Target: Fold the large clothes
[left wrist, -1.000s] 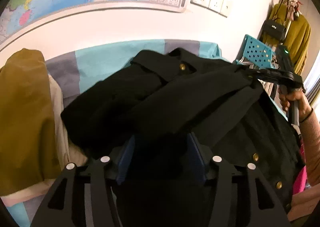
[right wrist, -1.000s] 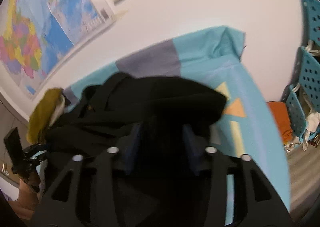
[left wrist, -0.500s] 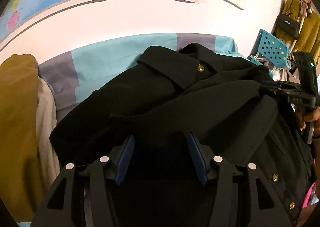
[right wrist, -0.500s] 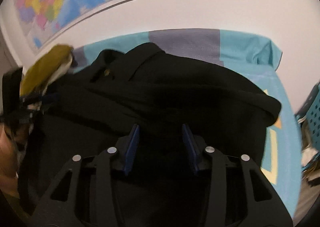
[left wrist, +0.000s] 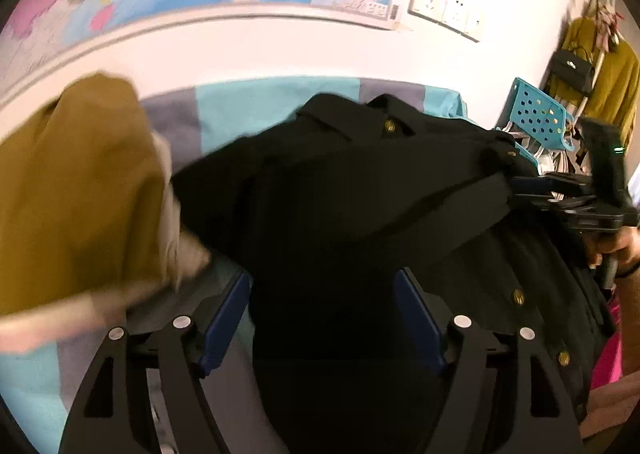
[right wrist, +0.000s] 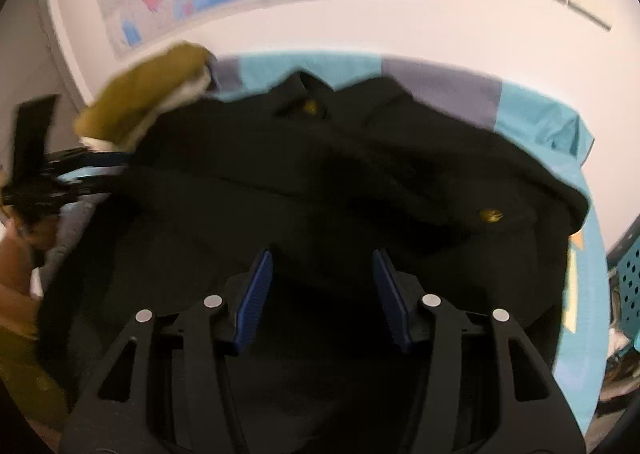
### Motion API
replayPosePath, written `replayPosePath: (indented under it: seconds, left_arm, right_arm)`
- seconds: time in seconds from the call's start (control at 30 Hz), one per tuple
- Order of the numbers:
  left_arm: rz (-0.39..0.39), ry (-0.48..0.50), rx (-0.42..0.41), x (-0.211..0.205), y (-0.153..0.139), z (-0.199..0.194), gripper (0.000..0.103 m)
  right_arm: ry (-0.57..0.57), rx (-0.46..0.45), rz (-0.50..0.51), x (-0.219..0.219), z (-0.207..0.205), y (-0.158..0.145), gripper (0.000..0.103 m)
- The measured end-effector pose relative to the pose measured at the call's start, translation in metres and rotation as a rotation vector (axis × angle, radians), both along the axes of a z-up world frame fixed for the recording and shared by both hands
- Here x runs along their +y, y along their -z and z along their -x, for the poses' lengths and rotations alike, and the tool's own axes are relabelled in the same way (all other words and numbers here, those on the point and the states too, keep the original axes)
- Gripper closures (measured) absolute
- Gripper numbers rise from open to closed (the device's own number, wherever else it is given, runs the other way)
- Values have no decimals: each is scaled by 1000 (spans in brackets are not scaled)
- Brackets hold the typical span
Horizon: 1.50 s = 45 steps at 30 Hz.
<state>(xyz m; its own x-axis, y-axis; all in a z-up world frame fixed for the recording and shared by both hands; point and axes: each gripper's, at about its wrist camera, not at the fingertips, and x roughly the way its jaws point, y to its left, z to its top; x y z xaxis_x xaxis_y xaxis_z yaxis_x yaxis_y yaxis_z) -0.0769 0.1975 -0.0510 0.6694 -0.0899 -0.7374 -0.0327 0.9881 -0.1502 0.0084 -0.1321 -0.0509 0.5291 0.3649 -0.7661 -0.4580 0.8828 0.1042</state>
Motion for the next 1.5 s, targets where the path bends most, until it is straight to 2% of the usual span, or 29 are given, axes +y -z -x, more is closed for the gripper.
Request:
replayPosePath:
  seconds: [0.1,0.23,0.4,0.47,0.5,0.6,0.73,0.83,1.0,1.03,1.1,1.13,1.17,1.2,1.23,1.3,1.37,1.43,1.5]
  left_arm:
    - [49,-27,28,7,7,13,28]
    - [106,-25,40,10,10,37,25]
    - [144,-14,82,4,20,64,22]
    - [170,5,107,0,27,75,21]
    - [183,10,111,-3,30,81,17]
    - [213,37,104,-9,30,94,13]
    - [343,113,112,-15,33,108,7]
    - [414,165,116,-22,34,113,7]
    - [534,203,112,-29,38,118,7]
    - [574,207,96,-29,40,116,7]
    - [583,206,83,-35,40,110,7]
    - [581,202,85,-39,40,106,9]
    - [576,184,85,-42,41,102,30]
    - [568,160,100,-46,43,97,65]
    - [570,136,147,-47,49,90,73]
    - [580,98,145,-41,48,89,79]
    - [554,64,109,-33,35,94,81]
    - [555,47,85,-24,20,102,82]
    - [522,30,44,-16,2,113,82]
  right_arm:
    - [29,7,1,1,-15,9,55]
    - [45,-1,-22,-4,-11,0,53]
    - [88,-27,-194,-48,32,-32,41]
    - [128,-39,-228,-71,56,-40,29]
    - [144,-39,-235,-80,66,-41,28]
    - [234,-21,-238,-114,96,-33,24]
    - [278,91,-310,-147,118,-5,22]
    - [250,154,-378,-152,132,17,20]
    - [128,164,-484,-134,145,27,21]
    - [95,159,-478,-124,145,29,21]
    - [89,128,-459,-115,144,29,21]
    - [96,131,-473,-114,142,29,31]
    - [111,152,-495,-114,139,30,54]
    - [110,163,-541,-115,139,30,63]
    - [116,156,-573,-118,141,29,88]
    - [133,143,-606,-123,148,23,90]
    - [123,99,-681,-129,162,9,92]
    - [112,41,-689,-130,177,-9,92]
    - [101,-9,-700,-128,193,-28,93]
